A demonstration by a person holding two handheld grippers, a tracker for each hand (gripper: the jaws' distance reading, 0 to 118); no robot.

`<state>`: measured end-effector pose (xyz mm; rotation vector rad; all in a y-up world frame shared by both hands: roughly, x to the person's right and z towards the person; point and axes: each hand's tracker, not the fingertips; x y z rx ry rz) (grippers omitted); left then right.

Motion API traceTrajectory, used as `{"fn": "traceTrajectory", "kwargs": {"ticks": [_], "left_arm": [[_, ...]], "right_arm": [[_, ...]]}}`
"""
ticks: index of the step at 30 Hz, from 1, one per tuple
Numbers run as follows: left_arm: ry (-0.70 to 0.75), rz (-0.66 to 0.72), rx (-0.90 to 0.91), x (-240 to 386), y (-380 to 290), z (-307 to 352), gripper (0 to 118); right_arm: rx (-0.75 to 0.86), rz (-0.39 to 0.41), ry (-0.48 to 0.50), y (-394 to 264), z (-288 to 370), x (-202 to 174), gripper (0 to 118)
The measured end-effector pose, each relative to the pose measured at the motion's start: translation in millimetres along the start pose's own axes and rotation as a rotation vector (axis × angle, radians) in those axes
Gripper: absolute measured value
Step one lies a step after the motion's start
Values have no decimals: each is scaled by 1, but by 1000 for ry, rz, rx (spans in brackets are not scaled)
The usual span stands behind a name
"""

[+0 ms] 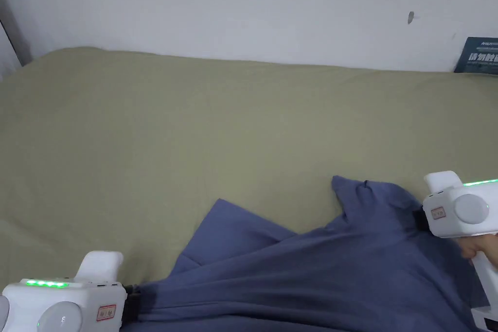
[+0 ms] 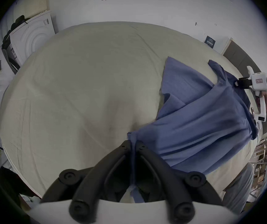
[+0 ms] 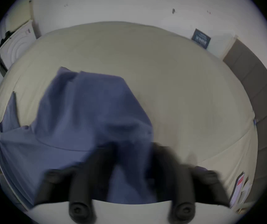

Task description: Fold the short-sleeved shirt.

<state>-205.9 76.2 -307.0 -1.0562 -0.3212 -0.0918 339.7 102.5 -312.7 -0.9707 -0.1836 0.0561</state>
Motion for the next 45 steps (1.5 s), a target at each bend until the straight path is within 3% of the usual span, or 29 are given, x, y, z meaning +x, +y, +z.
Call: {"fn": "traceTrajectory", "kwargs": {"ticks": [2,10,16,21,29,41,45], "left_arm": [[-2,-1,47,1,3,12,5],[-62,-19,229,27,44,105,5],[-52,-65,369,62,82,180,5],[-39,-69,434,78,125,228,5],[41,-54,508,88,198,269,5],[196,-33,565,108,331,272,5],[230,-51,610,113,378,268,5]], "right_arm": [[42,-39,11,-1,28,-1,2],[289,-44,-22,-16,176,16,2],[443,-51,-82,-22,271,39,2],[548,-105,-140,-17,328,58,2],[662,-168,-214,27,364,77,2],[709,-216,-249,164,346,95,2],[715,-198,-285,212,336,106,2]]}}
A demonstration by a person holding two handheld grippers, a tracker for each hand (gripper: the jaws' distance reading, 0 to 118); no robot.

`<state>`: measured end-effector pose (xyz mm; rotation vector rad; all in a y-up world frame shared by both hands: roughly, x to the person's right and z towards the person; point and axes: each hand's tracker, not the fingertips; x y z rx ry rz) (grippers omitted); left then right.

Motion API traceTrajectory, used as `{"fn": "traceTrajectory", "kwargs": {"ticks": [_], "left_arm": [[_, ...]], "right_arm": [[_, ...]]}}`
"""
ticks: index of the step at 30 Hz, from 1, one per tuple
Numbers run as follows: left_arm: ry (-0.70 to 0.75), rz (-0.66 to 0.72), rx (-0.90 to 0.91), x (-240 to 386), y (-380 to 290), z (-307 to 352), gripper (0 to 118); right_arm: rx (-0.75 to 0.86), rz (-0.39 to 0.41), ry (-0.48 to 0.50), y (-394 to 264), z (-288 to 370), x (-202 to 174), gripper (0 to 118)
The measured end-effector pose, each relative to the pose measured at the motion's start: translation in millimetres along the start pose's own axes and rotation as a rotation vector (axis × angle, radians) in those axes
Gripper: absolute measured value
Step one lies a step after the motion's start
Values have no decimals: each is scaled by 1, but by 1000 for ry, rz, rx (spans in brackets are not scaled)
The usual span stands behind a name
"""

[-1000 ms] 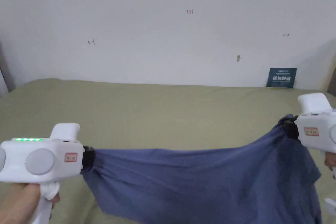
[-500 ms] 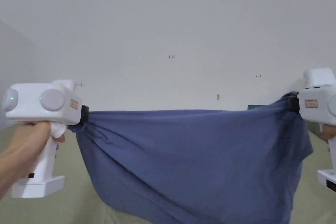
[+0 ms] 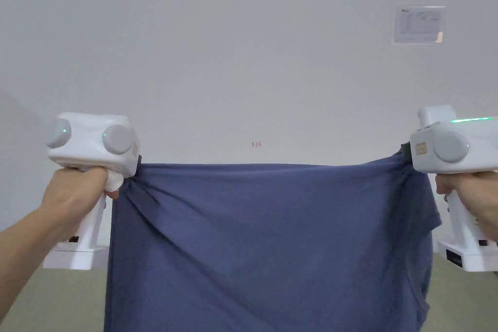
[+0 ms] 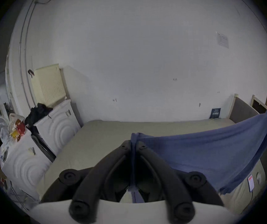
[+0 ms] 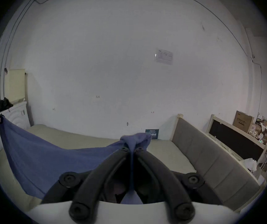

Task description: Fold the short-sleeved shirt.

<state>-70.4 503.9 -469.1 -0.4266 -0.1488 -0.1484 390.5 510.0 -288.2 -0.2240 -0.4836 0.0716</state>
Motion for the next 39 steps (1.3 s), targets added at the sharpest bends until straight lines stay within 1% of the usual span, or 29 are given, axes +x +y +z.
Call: {"fn": "traceTrajectory", "kwargs": {"ticks": [2,4,7,11,13,15,16,17,18,20,25,28,31,33,34,36,38,39], "left_arm": [[8,11,20,3,16,-12,5],[15,5,25,6,31,-28,5],[29,11,40,12,44,-49,5],[56,1,56,22,47,-84,5],[59,9,52,27,44,-104,5],[79,-5,33,35,34,-123,5],[80,-11,38,39,27,-132,5],[79,-9,43,42,19,-140,5],[83,-9,44,45,10,-146,5],[83,-11,27,49,-10,-165,5],[66,-17,-35,55,-74,-197,5],[47,-26,-77,55,-117,-206,5],[25,-24,-106,52,-157,-200,5],[5,-21,-120,48,-182,-188,5],[-1,-31,-125,47,-192,-177,5],[-14,-40,-149,42,-217,-159,5],[-27,-33,-164,35,-240,-137,5],[-36,-28,-170,31,-254,-126,5]], "right_arm": [[18,4,-8,15,-16,-2,2],[35,-23,-2,30,-31,-2,2],[51,-14,-14,44,-53,-6,2],[65,-33,-11,42,-77,-12,2],[52,-26,-20,33,-90,-18,2],[43,-22,-24,16,-110,-24,2],[34,-39,-32,7,-117,-26,2],[39,-73,-23,-4,-125,-27,2],[23,-79,-23,-15,-133,-28,2],[-11,-75,-35,-42,-147,-33,2],[-80,-59,-21,-114,-163,-41,2],[-146,-64,-8,-159,-161,-40,2],[-191,-75,8,-201,-145,-36,2],[-208,-88,24,-225,-124,-32,2],[-228,-68,27,-234,-114,-32,2],[-236,-60,40,-255,-85,-29,2],[-273,-96,75,-272,-60,-23,2],[-270,-91,79,-284,-44,-20,2]]}}
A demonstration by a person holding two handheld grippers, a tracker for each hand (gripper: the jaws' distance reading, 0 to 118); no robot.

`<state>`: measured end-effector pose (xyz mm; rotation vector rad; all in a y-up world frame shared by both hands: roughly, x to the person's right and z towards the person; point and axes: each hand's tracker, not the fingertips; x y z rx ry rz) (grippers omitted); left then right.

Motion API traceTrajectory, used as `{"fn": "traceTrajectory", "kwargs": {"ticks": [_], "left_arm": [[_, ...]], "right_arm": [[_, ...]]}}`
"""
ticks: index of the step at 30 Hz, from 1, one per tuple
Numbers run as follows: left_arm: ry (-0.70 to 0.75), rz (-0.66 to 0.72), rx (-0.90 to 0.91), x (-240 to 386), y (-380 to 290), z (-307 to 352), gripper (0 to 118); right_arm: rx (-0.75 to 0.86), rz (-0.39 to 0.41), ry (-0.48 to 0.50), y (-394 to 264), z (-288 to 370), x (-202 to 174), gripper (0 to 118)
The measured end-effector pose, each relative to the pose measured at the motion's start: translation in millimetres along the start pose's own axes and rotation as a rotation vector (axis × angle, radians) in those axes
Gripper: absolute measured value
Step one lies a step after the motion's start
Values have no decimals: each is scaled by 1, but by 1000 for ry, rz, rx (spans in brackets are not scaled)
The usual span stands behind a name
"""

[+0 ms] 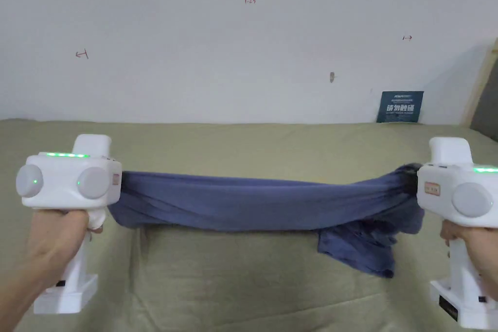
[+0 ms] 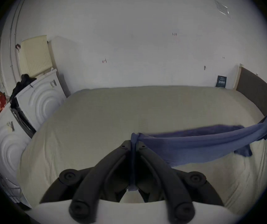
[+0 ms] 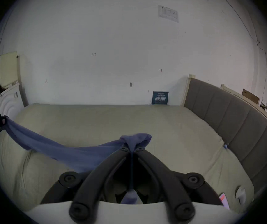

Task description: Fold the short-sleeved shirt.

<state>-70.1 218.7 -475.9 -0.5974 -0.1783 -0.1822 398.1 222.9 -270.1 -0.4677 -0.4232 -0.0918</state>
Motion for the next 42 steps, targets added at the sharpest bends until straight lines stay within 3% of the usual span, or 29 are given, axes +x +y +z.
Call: {"fn": "traceTrajectory", "kwargs": {"ticks": [8,19,26,40,41,42], "left_arm": [[-45,14,-81,-20,-111,79,5],[-94,7,-179,-53,-233,169,5],[-115,14,-210,-63,-263,189,5],[-140,35,-262,-67,-263,177,5],[-145,41,-265,-67,-263,176,6],[-154,47,-272,-68,-263,176,16]], "right_arm": [[-88,32,30,-104,87,12,2],[-182,18,66,-213,200,19,2],[-207,19,75,-237,226,21,2],[-290,-11,70,-262,213,25,2],[-292,-12,72,-261,213,25,2],[-296,-15,78,-260,213,25,7]]}}
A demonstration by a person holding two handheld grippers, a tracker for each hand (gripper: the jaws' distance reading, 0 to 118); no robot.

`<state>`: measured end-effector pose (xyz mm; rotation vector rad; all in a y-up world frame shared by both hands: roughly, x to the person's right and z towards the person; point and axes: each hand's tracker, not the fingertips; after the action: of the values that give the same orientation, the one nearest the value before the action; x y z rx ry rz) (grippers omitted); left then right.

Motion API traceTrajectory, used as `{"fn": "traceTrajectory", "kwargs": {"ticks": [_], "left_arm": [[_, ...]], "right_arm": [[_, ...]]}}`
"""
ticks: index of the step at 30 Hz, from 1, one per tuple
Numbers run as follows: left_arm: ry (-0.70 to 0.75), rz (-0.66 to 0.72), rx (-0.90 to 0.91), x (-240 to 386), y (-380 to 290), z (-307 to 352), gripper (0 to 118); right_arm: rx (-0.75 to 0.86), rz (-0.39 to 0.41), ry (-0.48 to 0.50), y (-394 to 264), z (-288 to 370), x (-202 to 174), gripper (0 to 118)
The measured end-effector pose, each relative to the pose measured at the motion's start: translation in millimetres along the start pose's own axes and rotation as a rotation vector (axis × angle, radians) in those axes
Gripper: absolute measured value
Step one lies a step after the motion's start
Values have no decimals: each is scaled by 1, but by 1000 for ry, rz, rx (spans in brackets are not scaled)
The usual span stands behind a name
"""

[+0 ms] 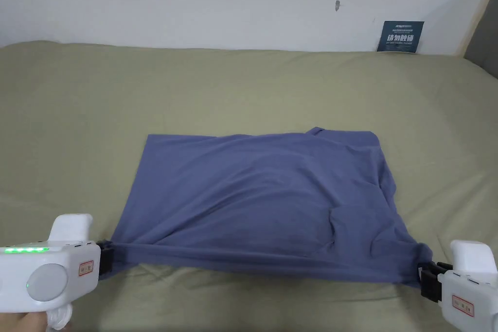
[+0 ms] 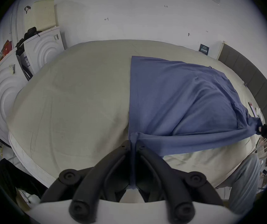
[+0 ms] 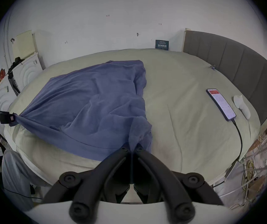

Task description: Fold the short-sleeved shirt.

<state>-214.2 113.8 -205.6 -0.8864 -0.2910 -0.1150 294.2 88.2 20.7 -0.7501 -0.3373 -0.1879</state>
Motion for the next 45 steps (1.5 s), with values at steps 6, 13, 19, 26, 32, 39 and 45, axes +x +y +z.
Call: {"fn": "traceTrajectory", "kwargs": {"ticks": [6,13,19,26,32,39,45], "left_arm": [[-1,36,56,0,-6,21,116],[33,17,139,10,-6,39,73],[11,36,147,8,0,40,0],[-20,45,25,-1,-7,30,0],[-48,78,-27,-8,-4,12,1],[9,-4,-81,-1,-7,-5,116],[-8,5,-100,-6,-5,-19,44]], "right_arm": [[89,-54,-28,2,19,2,115],[86,-55,-5,20,35,-3,83],[134,-35,-20,13,33,-11,0],[87,13,-37,12,23,-16,0],[42,23,-26,12,14,-14,0],[28,34,-26,16,11,-11,0],[0,44,-26,14,7,-10,0]]}}
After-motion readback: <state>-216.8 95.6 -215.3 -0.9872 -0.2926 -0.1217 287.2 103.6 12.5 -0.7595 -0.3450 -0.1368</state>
